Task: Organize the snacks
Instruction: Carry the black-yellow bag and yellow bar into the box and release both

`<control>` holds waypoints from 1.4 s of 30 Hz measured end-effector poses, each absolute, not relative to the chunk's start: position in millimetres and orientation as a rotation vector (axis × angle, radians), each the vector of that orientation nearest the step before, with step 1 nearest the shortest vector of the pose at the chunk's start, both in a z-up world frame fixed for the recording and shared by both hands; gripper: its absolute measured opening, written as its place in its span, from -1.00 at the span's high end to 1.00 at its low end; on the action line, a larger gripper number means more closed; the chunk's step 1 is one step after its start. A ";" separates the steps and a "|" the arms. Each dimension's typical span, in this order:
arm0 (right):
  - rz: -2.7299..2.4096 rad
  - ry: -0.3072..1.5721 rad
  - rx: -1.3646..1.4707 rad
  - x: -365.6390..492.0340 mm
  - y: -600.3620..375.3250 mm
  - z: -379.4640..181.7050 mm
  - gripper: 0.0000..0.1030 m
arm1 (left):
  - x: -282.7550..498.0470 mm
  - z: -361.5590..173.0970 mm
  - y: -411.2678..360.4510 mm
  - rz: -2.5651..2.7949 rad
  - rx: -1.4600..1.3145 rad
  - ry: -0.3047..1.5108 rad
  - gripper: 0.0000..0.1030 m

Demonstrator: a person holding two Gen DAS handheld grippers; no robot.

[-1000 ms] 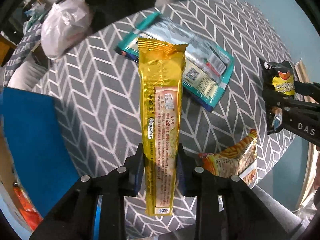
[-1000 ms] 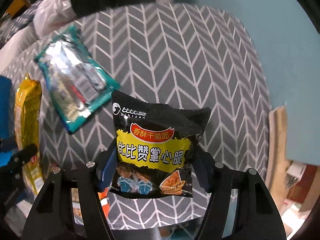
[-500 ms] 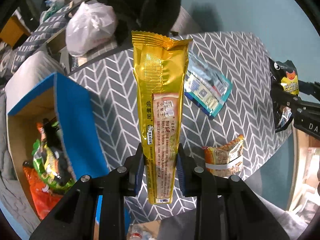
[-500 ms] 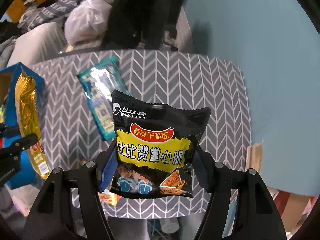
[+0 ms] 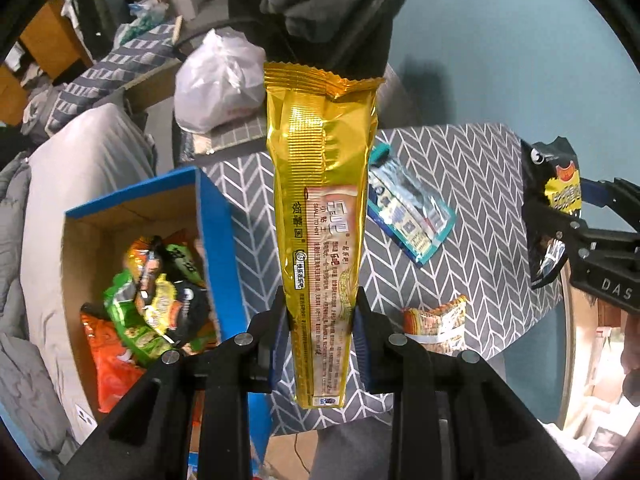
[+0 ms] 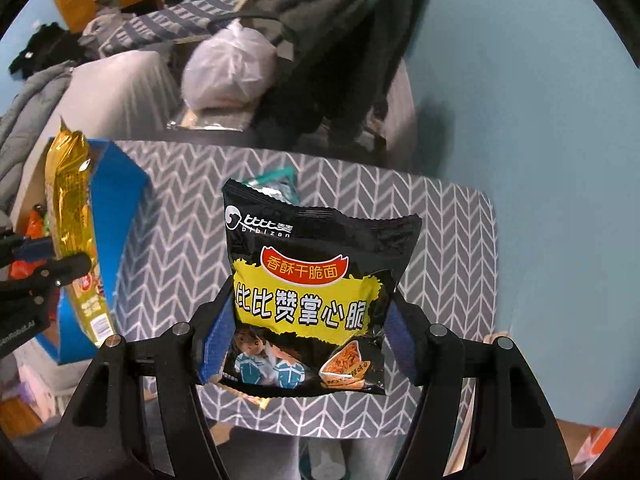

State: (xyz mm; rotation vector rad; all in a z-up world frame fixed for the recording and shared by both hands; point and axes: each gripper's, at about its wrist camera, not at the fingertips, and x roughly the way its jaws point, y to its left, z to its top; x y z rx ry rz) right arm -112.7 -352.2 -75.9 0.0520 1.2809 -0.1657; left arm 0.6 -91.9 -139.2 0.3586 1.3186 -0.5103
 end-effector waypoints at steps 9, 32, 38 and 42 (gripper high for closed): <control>-0.063 1.248 0.005 -101.1 -316.4 -55.9 -0.31 | 0.7 -115.6 -62.8 -0.448 0.288 1.277 0.44; 0.247 1.207 -0.118 -49.4 -193.8 -48.5 -0.31 | 13.0 -102.0 61.7 -0.176 0.099 1.267 0.44; 0.316 1.212 -0.129 -33.0 -161.1 -55.3 -0.31 | 20.3 -107.4 91.4 -0.108 0.063 1.267 0.44; 0.362 1.228 -0.125 -20.7 -138.5 -65.1 -0.31 | 26.0 -117.7 108.7 -0.073 0.049 1.274 0.44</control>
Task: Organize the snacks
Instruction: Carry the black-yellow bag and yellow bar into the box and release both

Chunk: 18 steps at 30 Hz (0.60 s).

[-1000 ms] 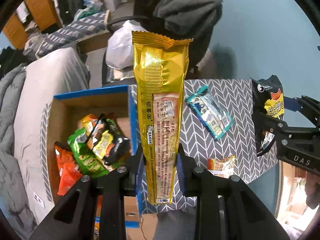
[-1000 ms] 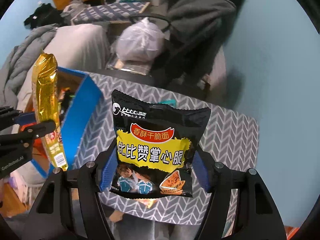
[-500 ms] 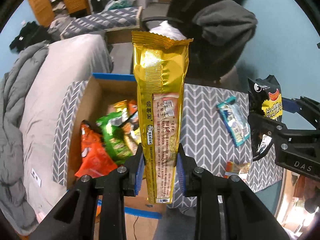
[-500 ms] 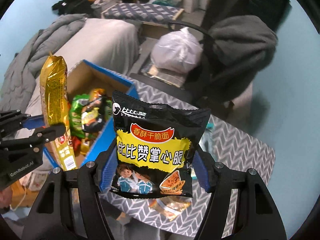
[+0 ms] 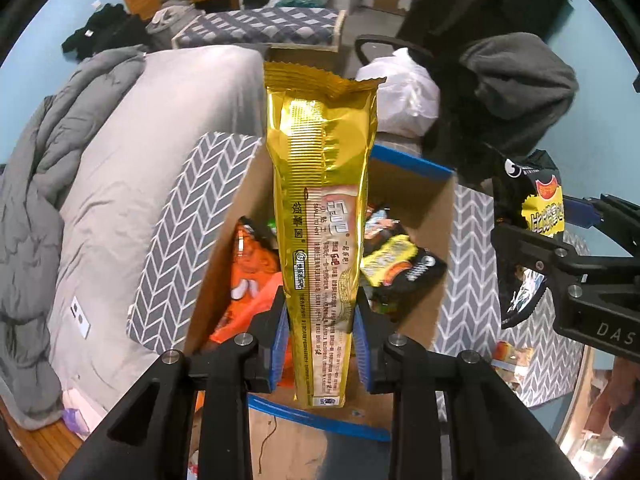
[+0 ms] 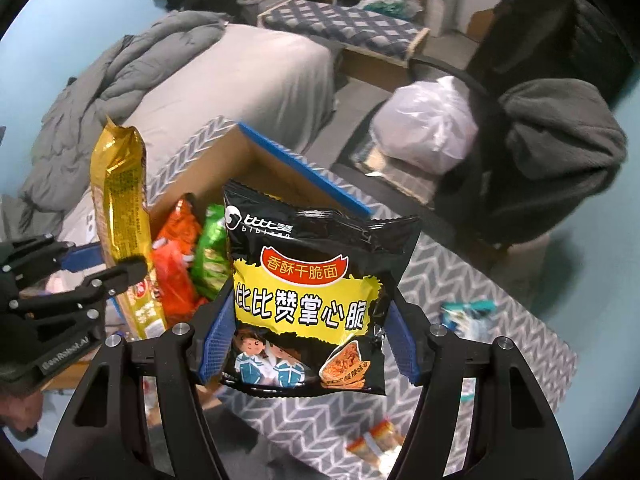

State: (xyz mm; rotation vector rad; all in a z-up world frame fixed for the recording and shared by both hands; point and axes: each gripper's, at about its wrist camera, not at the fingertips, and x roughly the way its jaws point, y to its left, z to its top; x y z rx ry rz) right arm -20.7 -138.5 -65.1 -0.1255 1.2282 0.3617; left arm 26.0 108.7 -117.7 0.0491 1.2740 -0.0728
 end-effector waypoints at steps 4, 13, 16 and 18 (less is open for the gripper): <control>0.393 1.256 -0.120 -10.0 -118.9 -77.5 -0.31 | 30.2 -127.8 121.1 -0.054 0.044 1.283 0.44; 0.439 1.321 -0.141 4.8 -80.9 -104.9 -0.31 | 40.3 -150.0 141.7 -0.038 0.004 1.304 0.44; 0.448 1.342 -0.132 8.7 -75.5 -112.1 -0.32 | 42.0 -154.5 146.5 -0.036 -0.020 1.309 0.43; 0.450 1.358 -0.118 11.8 -72.4 -117.3 -0.32 | 42.7 -157.0 147.4 -0.035 -0.026 1.317 0.43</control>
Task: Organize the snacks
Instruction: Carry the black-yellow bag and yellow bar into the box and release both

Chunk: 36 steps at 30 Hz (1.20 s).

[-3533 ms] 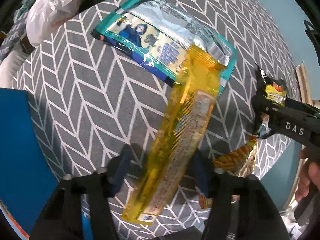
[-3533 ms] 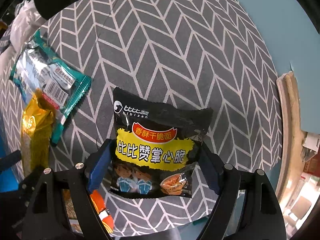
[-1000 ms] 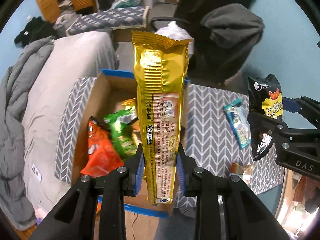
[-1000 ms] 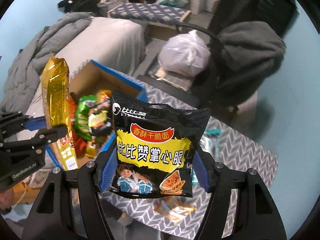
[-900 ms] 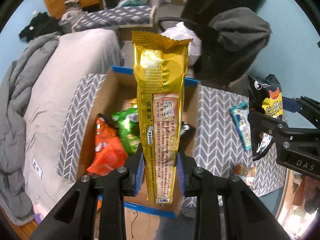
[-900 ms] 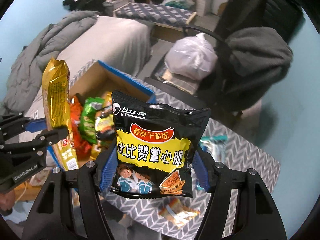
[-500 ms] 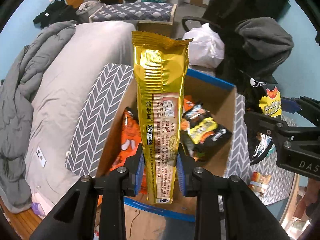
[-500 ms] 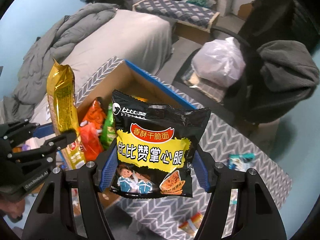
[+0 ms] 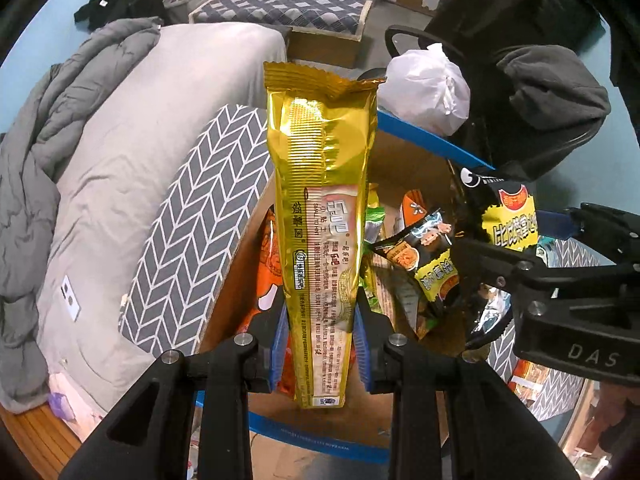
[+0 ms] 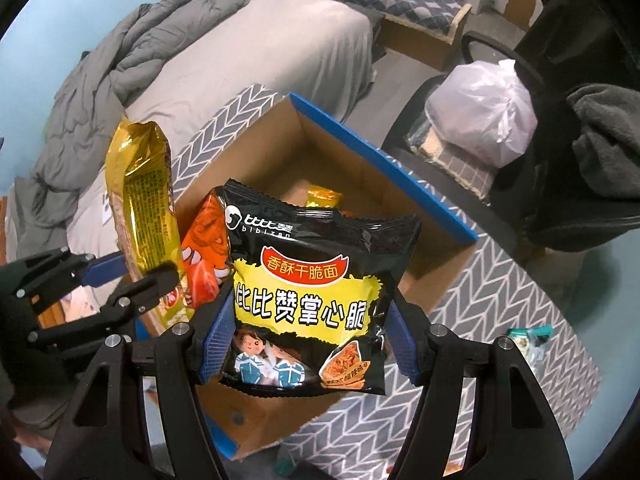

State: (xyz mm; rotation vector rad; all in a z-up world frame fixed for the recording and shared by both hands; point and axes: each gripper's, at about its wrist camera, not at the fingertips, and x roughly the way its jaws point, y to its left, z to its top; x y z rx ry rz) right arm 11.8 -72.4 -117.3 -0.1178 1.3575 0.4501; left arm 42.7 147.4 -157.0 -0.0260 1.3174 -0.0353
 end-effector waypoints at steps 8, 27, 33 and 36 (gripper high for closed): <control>0.431 1.386 -0.128 16.1 -67.2 -125.3 -0.37 | 44.5 -147.7 148.2 -0.031 -0.011 1.268 0.10; 0.364 1.284 -0.193 11.3 -87.2 -87.2 -0.54 | 36.8 -116.2 140.3 -0.035 -0.015 1.221 -0.18; 0.350 1.256 -0.175 7.9 -102.4 -77.5 -0.54 | 34.2 -110.0 128.3 -0.062 -0.015 1.222 -0.18; 0.340 1.253 -0.169 6.9 -111.9 -75.0 -0.54 | 32.8 -107.2 120.1 -0.079 -0.006 1.223 -0.18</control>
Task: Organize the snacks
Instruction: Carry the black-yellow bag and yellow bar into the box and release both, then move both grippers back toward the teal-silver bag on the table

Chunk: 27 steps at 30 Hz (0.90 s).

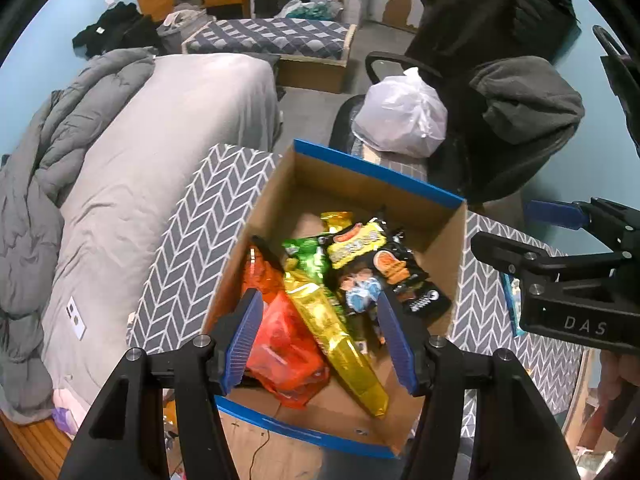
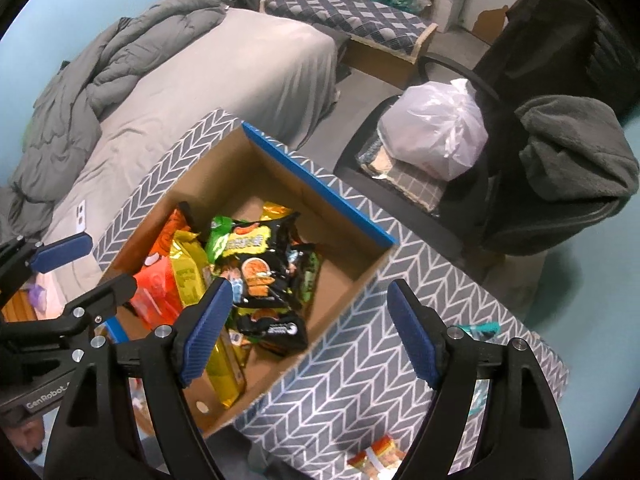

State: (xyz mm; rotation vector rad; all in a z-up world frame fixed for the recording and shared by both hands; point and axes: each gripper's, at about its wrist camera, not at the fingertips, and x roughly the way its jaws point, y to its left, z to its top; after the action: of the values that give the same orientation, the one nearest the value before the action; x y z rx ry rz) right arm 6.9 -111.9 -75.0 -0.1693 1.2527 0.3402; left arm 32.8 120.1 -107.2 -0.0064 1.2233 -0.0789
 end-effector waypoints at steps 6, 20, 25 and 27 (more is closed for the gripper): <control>0.306 1.259 -0.144 3.8 -140.1 -75.8 -0.55 | 32.8 -105.6 95.6 -0.118 0.021 1.232 -0.19; 0.171 1.333 -0.066 -11.5 -241.0 -107.5 -0.56 | 32.0 -104.4 20.2 -0.217 0.127 1.234 -0.32; 0.139 1.361 -0.031 -17.6 -277.9 -122.0 -0.56 | 31.8 -109.9 -7.8 -0.247 0.180 1.246 -0.35; 0.129 1.371 -0.015 -19.0 -292.6 -128.4 -0.56 | 31.8 -112.2 -18.8 -0.257 0.203 1.247 -0.40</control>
State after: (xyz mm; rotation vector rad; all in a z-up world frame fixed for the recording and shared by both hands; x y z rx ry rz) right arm -19.1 -292.6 -128.4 -0.0155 1.3710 0.1286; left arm 31.8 -18.8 -112.2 0.2030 1.2470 -0.2570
